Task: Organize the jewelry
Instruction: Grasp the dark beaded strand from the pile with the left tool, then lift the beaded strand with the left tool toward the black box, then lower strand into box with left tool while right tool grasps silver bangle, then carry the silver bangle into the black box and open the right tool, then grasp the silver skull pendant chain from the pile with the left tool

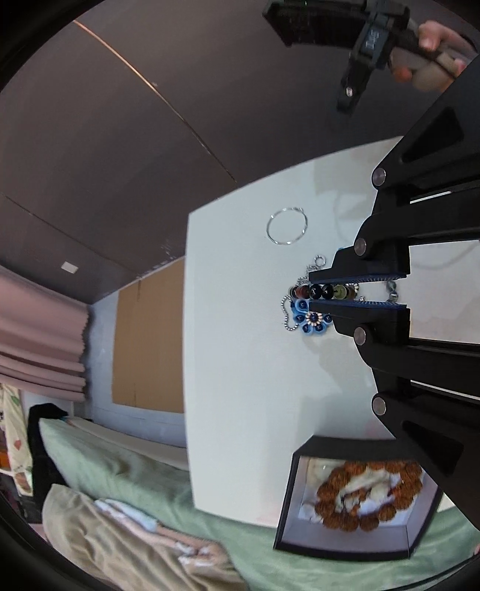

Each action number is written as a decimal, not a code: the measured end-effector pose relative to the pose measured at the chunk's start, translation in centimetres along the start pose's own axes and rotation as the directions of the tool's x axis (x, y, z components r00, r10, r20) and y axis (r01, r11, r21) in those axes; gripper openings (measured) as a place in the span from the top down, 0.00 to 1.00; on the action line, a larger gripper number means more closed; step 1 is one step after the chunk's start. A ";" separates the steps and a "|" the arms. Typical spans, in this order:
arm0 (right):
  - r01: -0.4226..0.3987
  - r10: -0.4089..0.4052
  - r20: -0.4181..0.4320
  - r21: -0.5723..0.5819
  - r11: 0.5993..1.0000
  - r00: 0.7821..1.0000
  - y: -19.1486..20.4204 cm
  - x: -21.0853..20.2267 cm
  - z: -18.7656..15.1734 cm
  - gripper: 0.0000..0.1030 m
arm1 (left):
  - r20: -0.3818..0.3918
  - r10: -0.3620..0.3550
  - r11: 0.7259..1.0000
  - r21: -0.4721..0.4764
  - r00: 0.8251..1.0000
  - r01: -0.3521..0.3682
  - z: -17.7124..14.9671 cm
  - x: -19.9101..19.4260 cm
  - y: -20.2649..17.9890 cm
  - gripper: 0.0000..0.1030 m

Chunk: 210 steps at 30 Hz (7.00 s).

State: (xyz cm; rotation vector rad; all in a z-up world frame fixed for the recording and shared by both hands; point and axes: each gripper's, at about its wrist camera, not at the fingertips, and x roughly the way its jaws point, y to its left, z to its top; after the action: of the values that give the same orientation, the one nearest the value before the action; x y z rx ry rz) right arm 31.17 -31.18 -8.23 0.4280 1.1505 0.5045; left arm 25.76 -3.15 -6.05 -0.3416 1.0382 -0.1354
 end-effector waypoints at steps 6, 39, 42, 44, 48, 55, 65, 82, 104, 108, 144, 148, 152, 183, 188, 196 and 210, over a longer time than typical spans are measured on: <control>-0.008 0.008 -0.012 -0.023 1.000 1.000 1.1 0.6 0.0 0.29 | 0.039 -0.009 1.000 0.000 0.999 0.009 0.2 -2.5 0.2 0.92; 0.163 -0.182 -0.110 -0.159 0.974 0.977 3.1 7.8 4.8 0.30 | 0.288 0.029 0.999 0.031 0.957 -0.039 2.4 -16.1 0.1 0.92; 0.217 -0.251 -0.135 -0.225 0.950 0.959 3.7 9.5 5.3 0.31 | 0.310 0.038 0.998 0.033 0.950 -0.051 2.7 -17.1 0.2 0.92; 0.239 -0.282 -0.142 -0.261 0.935 0.949 4.2 10.2 5.5 0.31 | 0.317 0.043 0.998 0.033 0.947 -0.056 2.8 -17.4 0.3 0.92; 0.293 -0.356 -0.148 -0.330 0.897 0.923 5.0 11.7 5.6 0.31 | 0.321 0.052 0.998 0.023 0.946 -0.063 2.6 -17.6 0.8 0.92; 0.385 -0.495 -0.136 -0.467 0.796 0.858 6.1 13.5 4.4 0.40 | 0.306 0.071 0.997 -0.022 0.949 -0.068 1.9 -17.1 2.9 0.92; 0.326 -0.425 -0.207 -0.388 0.862 0.881 4.7 12.1 4.6 0.96 | 0.264 0.097 0.992 -0.105 0.960 -0.071 0.3 -15.4 6.7 0.92; 0.326 -0.411 -0.247 -0.322 0.889 0.878 5.0 11.9 3.2 0.67 | 0.218 0.094 0.985 -0.161 0.971 -0.059 -1.2 -13.4 9.5 0.92; 0.238 -0.305 -0.154 -0.345 0.908 0.940 10.0 6.9 2.7 0.96 | 0.134 0.051 0.970 -0.242 0.990 -0.017 -2.1 -9.2 13.0 0.78; 0.169 -0.238 -0.160 -0.356 0.919 0.958 12.5 6.6 2.6 0.96 | 0.170 0.060 0.964 -0.264 0.984 -0.013 -2.6 -10.0 13.7 0.36; -0.130 0.083 -0.168 -0.289 0.948 0.982 15.8 5.0 -0.1 0.32 | 0.168 0.056 0.982 -0.186 0.984 -0.025 -3.1 -11.2 11.0 0.35; -0.116 0.085 -0.133 -0.245 0.963 0.988 12.8 3.8 0.5 0.31 | 0.140 0.038 0.990 -0.141 0.989 -0.018 -2.8 -9.6 8.8 0.35; -0.122 0.102 -0.103 -0.210 0.970 0.989 10.6 3.2 0.4 0.31 | 0.116 0.032 0.996 -0.083 0.993 -0.023 -2.6 -8.0 6.3 0.35; -0.106 0.108 -0.031 0.048 0.993 0.994 -0.8 1.8 0.8 0.31 | -0.111 0.164 0.946 0.299 0.980 -0.124 -3.5 7.7 -3.5 0.72; -0.113 0.115 -0.040 0.043 0.993 0.993 -0.6 2.1 0.9 0.31 | -0.099 0.206 0.927 0.338 0.973 -0.162 -3.5 8.7 -3.3 0.72; -0.112 0.113 -0.052 0.038 0.993 0.992 -0.7 2.3 0.8 0.31 | -0.112 0.206 0.919 0.363 0.972 -0.153 -3.8 8.6 -2.9 0.72; -0.092 0.093 -0.057 0.018 0.996 0.994 0.5 2.4 0.3 0.31 | -0.118 0.126 0.959 0.268 0.985 -0.091 -3.3 5.5 -2.2 0.87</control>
State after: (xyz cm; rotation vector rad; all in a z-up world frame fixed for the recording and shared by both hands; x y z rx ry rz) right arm 32.16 -29.35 -9.62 0.4844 1.1948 0.5921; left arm 25.79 -7.42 -11.39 -0.0351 1.1541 -0.1963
